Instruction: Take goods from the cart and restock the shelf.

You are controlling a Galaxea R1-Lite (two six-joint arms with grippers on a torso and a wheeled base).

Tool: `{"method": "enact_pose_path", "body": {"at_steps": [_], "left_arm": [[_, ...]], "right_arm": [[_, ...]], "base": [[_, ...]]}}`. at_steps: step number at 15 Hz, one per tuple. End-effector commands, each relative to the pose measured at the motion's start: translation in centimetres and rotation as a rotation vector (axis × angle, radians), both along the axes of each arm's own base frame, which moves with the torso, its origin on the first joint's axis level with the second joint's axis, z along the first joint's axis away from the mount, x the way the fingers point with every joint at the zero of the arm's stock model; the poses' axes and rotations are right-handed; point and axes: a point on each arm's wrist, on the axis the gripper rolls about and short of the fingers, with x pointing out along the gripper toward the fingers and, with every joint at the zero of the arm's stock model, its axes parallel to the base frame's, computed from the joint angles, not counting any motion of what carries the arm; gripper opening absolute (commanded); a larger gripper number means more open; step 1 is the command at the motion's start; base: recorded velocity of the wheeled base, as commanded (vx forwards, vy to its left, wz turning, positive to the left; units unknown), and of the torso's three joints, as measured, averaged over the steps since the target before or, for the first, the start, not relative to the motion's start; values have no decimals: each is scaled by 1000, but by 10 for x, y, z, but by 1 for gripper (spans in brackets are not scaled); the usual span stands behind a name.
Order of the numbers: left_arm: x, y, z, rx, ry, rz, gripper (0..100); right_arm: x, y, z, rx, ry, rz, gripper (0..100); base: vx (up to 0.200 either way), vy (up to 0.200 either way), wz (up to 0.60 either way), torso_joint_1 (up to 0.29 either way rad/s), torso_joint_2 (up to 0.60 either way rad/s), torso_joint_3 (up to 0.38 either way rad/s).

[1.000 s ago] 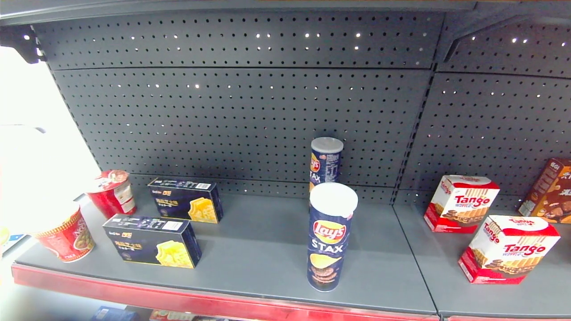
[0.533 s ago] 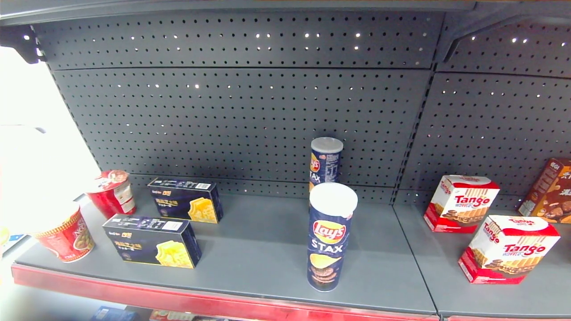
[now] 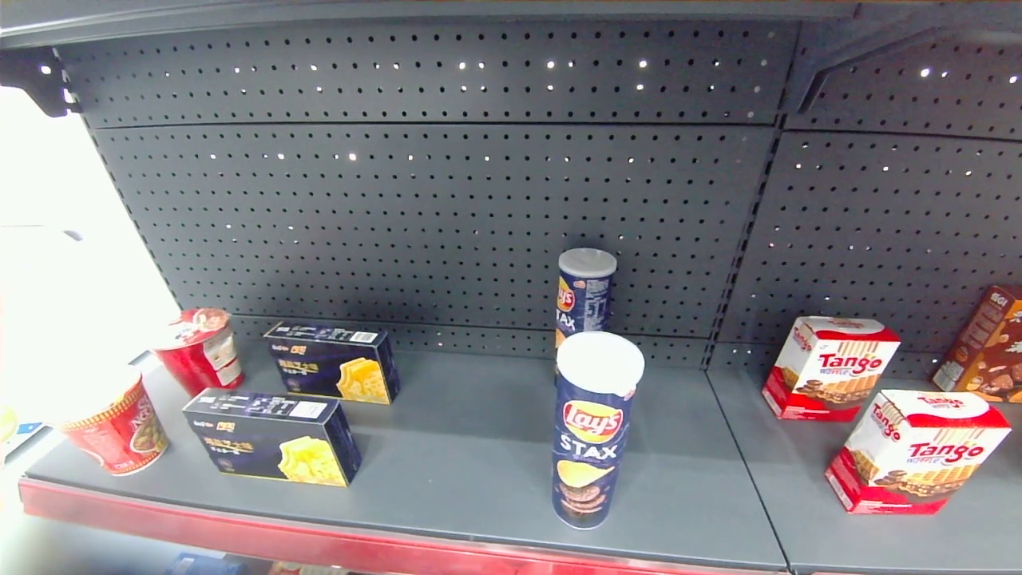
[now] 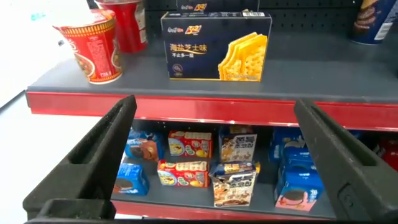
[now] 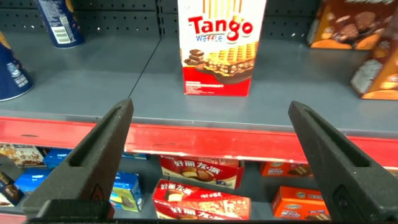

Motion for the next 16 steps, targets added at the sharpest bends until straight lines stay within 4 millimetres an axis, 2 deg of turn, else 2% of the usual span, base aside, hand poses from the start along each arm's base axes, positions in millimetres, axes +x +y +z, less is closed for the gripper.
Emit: {"method": "enact_pose_path", "body": {"at_steps": [1,2,5,16], "left_arm": [[0,0,0,0,-1,0,100],[0,0,0,-2,-1,2,100],[0,0,0,-2,-1,0,100],[0,0,0,-5,-1,2,100]], "right_arm": [[0,0,0,1,2,1,100],[0,0,0,1,2,1,100],[0,0,0,1,2,1,100],[0,0,0,1,2,1,100]], "base": [[0,0,0,0,0,0],[0,0,0,0,0,0],[0,0,-600,-6,1,1],[0,0,0,0,0,0]]}}
